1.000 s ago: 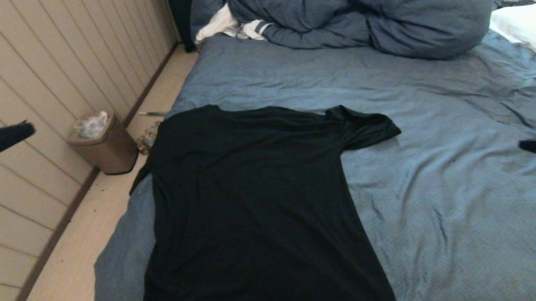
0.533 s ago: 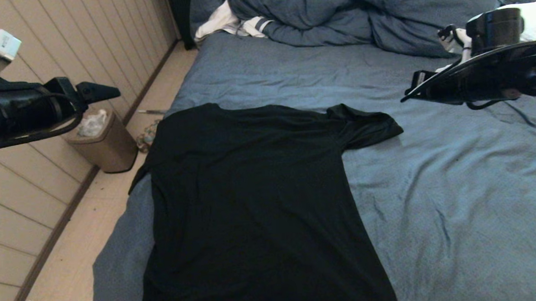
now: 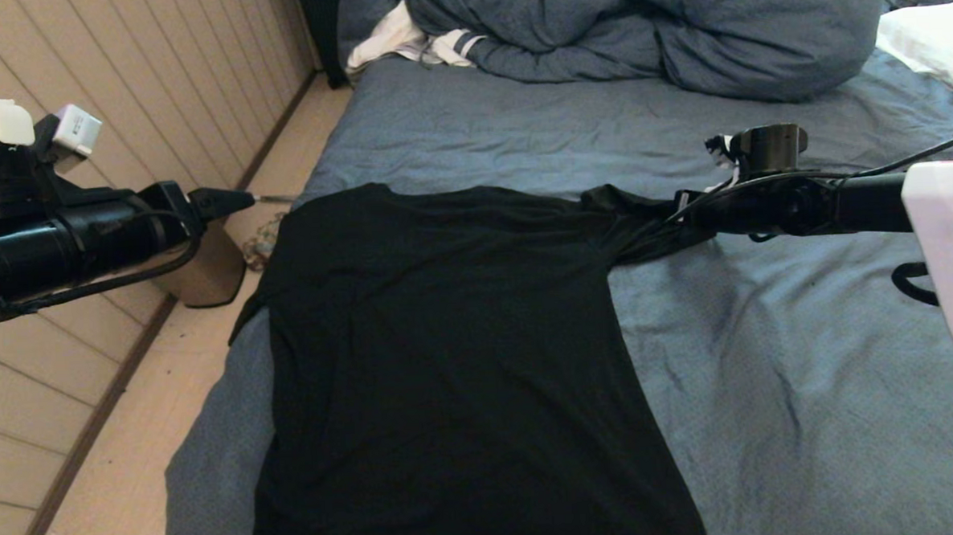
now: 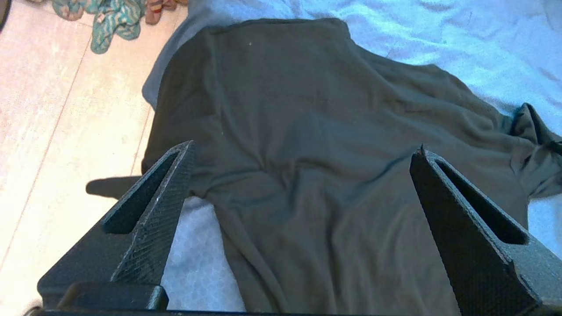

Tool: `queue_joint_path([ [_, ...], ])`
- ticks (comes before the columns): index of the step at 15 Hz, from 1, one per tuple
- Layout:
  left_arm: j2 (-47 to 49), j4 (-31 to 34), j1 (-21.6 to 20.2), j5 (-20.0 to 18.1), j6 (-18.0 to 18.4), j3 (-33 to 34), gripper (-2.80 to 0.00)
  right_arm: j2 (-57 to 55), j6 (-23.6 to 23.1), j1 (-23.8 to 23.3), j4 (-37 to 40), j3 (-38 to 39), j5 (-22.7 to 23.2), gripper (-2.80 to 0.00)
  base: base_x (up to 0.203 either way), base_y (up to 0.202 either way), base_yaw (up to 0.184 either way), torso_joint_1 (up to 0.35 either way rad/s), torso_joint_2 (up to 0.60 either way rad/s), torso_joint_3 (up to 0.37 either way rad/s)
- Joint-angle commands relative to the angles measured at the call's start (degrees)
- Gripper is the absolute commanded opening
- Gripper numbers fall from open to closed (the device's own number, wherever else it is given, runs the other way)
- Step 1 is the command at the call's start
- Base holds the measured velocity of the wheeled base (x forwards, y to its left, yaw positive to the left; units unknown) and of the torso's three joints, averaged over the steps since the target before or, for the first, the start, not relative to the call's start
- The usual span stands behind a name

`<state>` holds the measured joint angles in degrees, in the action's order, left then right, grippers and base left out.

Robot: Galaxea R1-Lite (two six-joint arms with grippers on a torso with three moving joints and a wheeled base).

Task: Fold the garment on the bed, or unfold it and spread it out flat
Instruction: Fold the black T-shirt

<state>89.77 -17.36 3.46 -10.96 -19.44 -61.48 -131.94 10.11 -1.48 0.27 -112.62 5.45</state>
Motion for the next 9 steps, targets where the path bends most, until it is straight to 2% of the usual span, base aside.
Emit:
queue_joint_path([
  [1, -0.3, -0.3, 0.2, -0.1, -0.3, 1.0, 0.00, -0.4, 0.0, 0.0, 0.0, 0.0, 0.0, 0.00, 0.000, 0.000, 0.000, 0.000, 0.00, 0.000],
  [3, -0.3, -0.3, 0.2, -0.1, -0.3, 1.2, 0.00, -0.2, 0.2, 0.0, 0.4, 0.1, 0.1, 0.00, 0.000, 0.000, 0.000, 0.000, 0.00, 0.000],
  [4, -0.3, -0.3, 0.2, -0.1, -0.3, 1.3, 0.00, 0.0, 0.4, 0.1, 0.6, 0.7, 0.1, -2.80, 0.000, 0.000, 0.000, 0.000, 0.00, 0.000],
  [9, -0.5, -0.8, 0.2, -0.3, -1.7, 3.9, 0.00, 1.4, 2.0, 0.9, 0.5, 1.0, 0.1, -2.80, 0.000, 0.000, 0.000, 0.000, 0.00, 0.000],
])
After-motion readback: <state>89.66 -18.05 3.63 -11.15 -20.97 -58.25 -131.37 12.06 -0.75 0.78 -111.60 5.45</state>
